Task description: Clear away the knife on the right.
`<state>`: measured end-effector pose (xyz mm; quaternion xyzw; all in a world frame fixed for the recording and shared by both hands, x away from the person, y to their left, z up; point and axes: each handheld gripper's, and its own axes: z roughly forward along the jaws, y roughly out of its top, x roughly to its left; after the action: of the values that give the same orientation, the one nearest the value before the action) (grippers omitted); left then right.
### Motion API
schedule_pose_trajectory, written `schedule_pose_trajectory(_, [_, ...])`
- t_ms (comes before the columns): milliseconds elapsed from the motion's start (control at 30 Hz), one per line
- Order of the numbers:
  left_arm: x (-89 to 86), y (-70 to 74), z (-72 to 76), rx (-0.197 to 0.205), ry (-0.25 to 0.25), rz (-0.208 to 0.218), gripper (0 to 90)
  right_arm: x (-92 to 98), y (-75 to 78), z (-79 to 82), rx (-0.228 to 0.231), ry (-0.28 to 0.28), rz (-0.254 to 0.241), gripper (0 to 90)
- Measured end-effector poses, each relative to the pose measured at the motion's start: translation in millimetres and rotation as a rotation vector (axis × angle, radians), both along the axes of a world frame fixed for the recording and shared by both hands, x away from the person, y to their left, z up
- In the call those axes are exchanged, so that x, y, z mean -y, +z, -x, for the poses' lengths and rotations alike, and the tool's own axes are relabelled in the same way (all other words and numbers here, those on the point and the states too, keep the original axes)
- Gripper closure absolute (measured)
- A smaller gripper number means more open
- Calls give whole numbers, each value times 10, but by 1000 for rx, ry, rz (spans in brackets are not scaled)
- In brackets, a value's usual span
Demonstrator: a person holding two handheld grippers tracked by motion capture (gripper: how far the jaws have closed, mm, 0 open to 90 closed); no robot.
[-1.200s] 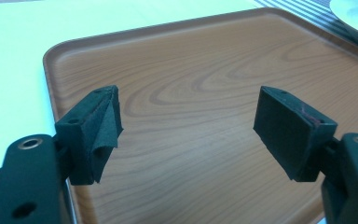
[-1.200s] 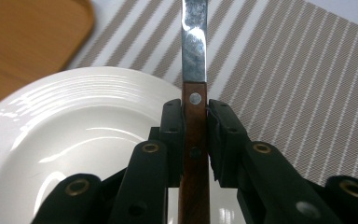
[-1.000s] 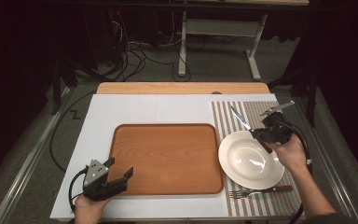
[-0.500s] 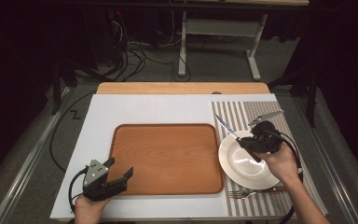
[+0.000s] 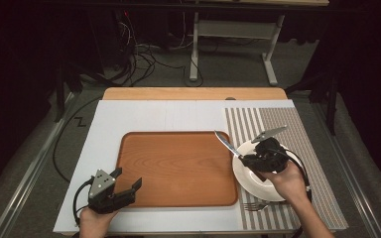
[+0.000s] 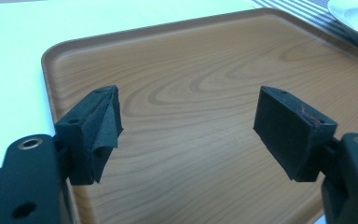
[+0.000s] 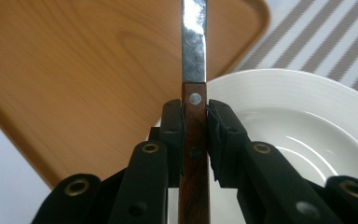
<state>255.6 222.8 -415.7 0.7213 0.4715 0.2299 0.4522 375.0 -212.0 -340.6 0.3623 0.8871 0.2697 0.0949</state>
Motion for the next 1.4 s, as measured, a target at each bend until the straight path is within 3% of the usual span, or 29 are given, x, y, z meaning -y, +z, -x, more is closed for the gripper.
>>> schedule_pose_trajectory(567, [2,0,3,3,1,2,241,-427,-186,193,-24,111,3,782])
schedule_pose_trajectory(867, [4,-1,1,3,-1,1,241,-602,-262,239,-30,141,9,782])
schedule_pose_trajectory(1267, [2,-2,1,2,-8,-1,241,-830,-423,286,-14,171,84,781])
schedule_pose_trajectory(1400, [3,-3,0,1,-10,0,241,-855,-487,286,-28,172,99,781])
